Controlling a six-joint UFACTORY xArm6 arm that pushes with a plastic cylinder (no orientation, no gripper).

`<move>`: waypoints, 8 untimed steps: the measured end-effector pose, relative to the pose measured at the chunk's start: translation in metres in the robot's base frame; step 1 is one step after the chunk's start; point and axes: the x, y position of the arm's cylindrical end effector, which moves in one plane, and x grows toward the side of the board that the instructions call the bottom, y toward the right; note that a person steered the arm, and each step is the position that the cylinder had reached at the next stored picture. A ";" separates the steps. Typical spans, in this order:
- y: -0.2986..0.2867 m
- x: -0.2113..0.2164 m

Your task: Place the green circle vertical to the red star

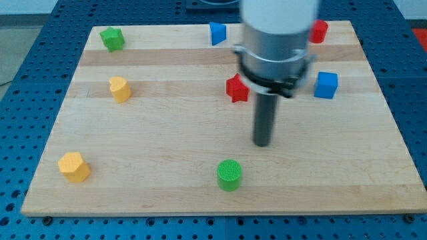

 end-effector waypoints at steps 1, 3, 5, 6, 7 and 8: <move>0.042 0.040; -0.076 0.092; -0.150 0.017; -0.155 0.048; -0.148 0.103; -0.111 0.093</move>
